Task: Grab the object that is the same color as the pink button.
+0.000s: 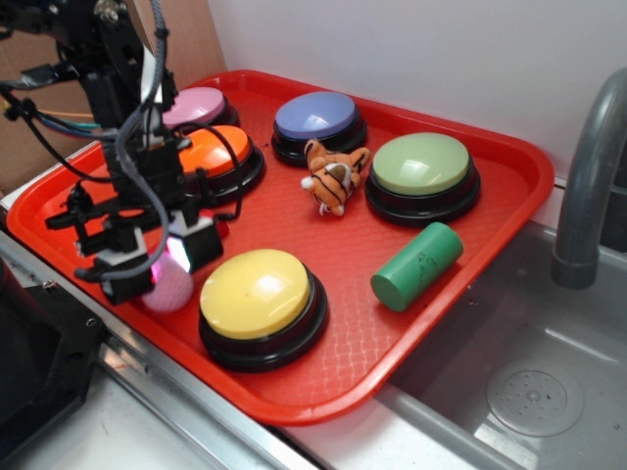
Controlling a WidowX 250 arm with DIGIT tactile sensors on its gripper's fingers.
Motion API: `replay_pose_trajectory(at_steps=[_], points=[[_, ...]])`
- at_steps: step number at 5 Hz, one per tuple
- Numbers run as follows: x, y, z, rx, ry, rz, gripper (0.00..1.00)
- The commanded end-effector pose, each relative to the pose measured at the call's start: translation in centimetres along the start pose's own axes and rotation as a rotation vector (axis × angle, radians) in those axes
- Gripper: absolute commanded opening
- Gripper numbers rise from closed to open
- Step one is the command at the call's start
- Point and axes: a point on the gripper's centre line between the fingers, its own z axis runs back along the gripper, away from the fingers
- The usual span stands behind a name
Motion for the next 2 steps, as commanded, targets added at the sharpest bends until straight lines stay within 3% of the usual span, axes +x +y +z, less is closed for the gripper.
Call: replay_pose_trajectory(at_steps=[1,2], points=[[1.8,0.3,6.3,0.125,0.032,0.454,0.00],[2.7,1.2,9.5,0.179,0.070,0.664,0.00]])
